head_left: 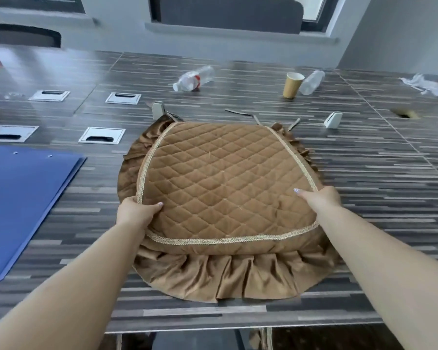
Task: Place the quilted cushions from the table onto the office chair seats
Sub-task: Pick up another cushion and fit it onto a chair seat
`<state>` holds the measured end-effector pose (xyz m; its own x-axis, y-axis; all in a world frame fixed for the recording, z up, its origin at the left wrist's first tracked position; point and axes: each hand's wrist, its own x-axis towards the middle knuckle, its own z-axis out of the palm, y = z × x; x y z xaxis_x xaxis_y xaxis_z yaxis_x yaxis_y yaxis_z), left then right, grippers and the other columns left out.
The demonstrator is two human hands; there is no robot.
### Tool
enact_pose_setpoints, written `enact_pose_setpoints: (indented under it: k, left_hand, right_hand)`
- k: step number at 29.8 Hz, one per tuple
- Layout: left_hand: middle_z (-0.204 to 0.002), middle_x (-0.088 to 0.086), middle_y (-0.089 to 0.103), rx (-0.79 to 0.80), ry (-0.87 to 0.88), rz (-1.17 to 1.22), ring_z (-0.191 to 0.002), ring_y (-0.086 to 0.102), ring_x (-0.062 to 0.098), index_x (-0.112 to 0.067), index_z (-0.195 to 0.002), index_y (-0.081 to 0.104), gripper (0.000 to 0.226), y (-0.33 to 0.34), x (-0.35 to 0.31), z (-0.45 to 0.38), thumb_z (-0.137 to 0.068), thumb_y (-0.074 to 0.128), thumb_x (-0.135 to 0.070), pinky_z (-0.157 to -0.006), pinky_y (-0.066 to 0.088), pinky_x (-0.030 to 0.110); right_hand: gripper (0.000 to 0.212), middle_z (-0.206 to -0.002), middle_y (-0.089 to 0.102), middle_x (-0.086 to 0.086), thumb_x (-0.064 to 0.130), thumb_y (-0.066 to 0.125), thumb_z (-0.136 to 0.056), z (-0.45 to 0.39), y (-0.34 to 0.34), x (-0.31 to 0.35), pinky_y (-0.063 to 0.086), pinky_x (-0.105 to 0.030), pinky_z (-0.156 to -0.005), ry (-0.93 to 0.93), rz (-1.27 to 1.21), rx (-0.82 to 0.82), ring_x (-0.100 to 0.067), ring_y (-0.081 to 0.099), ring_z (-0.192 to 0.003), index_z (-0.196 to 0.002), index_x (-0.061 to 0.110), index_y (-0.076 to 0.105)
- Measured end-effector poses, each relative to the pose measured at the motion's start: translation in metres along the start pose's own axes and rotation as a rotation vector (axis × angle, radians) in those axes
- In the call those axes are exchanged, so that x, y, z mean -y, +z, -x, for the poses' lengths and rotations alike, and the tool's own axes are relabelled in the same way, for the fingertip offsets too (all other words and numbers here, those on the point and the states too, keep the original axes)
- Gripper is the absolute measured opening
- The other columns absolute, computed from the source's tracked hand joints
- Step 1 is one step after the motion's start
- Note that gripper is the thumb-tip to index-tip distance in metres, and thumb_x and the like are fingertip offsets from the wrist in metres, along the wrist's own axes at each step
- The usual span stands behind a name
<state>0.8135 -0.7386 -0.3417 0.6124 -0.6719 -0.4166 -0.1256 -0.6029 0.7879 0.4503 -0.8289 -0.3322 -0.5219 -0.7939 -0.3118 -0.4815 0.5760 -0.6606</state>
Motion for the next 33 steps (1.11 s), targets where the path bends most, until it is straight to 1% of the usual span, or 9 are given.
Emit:
enact_pose_setpoints:
  k: [3, 6, 9, 12, 14, 18, 23, 27, 33]
  left_hand:
    - [-0.098, 0.015, 0.073, 0.202, -0.072, 0.062, -0.088, 0.07, 0.033, -0.007, -0.103, 0.069, 0.049, -0.016, 0.012, 0.018, -0.06, 0.089, -0.019, -0.084, 0.057, 0.048]
    - [-0.096, 0.018, 0.074, 0.417, -0.113, 0.039, -0.087, 0.072, 0.035, -0.007, -0.105, 0.069, 0.043, -0.025, 0.023, 0.055, -0.066, 0.086, -0.014, -0.08, 0.057, 0.049]
    - [-0.099, 0.019, 0.074, 0.467, -0.105, 0.055, -0.09, 0.071, 0.037, -0.007, -0.11, 0.066, 0.044, -0.024, 0.034, 0.094, -0.07, 0.083, -0.013, -0.08, 0.057, 0.052]
    - [-0.103, 0.017, 0.073, 0.421, -0.086, 0.09, -0.092, 0.071, 0.035, -0.006, -0.115, 0.063, 0.05, -0.023, 0.044, 0.133, -0.071, 0.083, -0.019, -0.084, 0.056, 0.048]
    - [-0.102, 0.015, 0.073, 0.365, -0.075, 0.082, -0.091, 0.071, 0.033, -0.006, -0.113, 0.064, 0.053, -0.018, 0.047, 0.164, -0.07, 0.084, -0.03, -0.083, 0.057, 0.047]
    - [-0.099, 0.009, 0.068, 0.179, -0.073, 0.074, -0.093, 0.066, 0.031, -0.01, -0.106, 0.066, 0.049, 0.003, 0.049, 0.243, -0.074, 0.077, -0.046, -0.085, 0.055, 0.041]
    - [-0.105, 0.006, 0.069, 0.009, 0.009, 0.016, -0.099, 0.065, 0.029, -0.011, -0.111, 0.067, 0.07, 0.032, 0.076, 0.361, -0.062, 0.074, -0.06, -0.092, 0.053, 0.043]
    - [-0.105, 0.005, 0.067, -0.061, 0.051, 0.002, -0.097, 0.064, 0.026, -0.01, -0.111, 0.065, 0.06, 0.066, 0.097, 0.454, -0.072, 0.073, -0.054, -0.088, 0.052, 0.039]
    - [-0.105, 0.003, 0.065, -0.034, 0.074, 0.072, -0.097, 0.062, 0.024, -0.012, -0.111, 0.061, 0.055, 0.133, 0.105, 0.571, -0.073, 0.073, -0.051, -0.091, 0.052, 0.041]
  right_hand:
    - [0.061, -0.114, 0.065, -0.017, 0.036, 0.083, -0.066, 0.012, -0.021, -0.019, 0.052, -0.046, -0.089, 0.011, -0.063, -0.011, -0.037, 0.062, -0.101, -0.112, 0.001, 0.061]
    - [0.047, -0.111, 0.064, -0.012, 0.027, 0.079, -0.073, 0.042, -0.049, -0.052, 0.049, -0.041, -0.087, -0.034, -0.097, -0.058, -0.034, 0.06, -0.101, -0.11, 0.004, 0.059]
    - [0.041, -0.11, 0.063, -0.012, 0.026, 0.077, -0.075, 0.071, -0.075, -0.092, 0.049, -0.045, -0.088, -0.077, -0.156, -0.111, -0.034, 0.059, -0.1, -0.105, 0.008, 0.056]
    - [0.035, -0.109, 0.062, -0.011, 0.024, 0.074, -0.079, 0.097, -0.11, -0.13, 0.049, -0.048, -0.088, -0.075, -0.216, -0.136, -0.033, 0.059, -0.099, -0.104, 0.01, 0.054]
    - [0.032, -0.107, 0.062, -0.01, 0.024, 0.073, -0.08, 0.112, -0.135, -0.151, 0.05, -0.049, -0.087, -0.076, -0.232, -0.135, -0.033, 0.059, -0.098, -0.101, 0.013, 0.051]
    - [0.032, -0.109, 0.061, -0.009, 0.022, 0.071, -0.081, 0.133, -0.185, -0.188, 0.049, -0.043, -0.084, -0.101, -0.24, -0.111, -0.029, 0.058, -0.094, -0.105, 0.012, 0.051]
    - [0.037, -0.114, 0.059, -0.011, 0.024, 0.072, -0.081, 0.15, -0.263, -0.255, 0.048, -0.044, -0.087, -0.125, -0.231, -0.088, -0.032, 0.058, -0.1, -0.109, 0.01, 0.052]
    - [0.038, -0.112, 0.059, -0.012, 0.024, 0.071, -0.081, 0.159, -0.335, -0.319, 0.044, -0.038, -0.081, -0.166, -0.217, -0.085, -0.03, 0.056, -0.095, -0.11, 0.007, 0.052]
    - [0.041, -0.112, 0.062, -0.011, 0.025, 0.073, -0.079, 0.156, -0.453, -0.402, 0.046, -0.039, -0.085, -0.144, -0.238, -0.13, -0.032, 0.059, -0.102, -0.111, 0.009, 0.053]
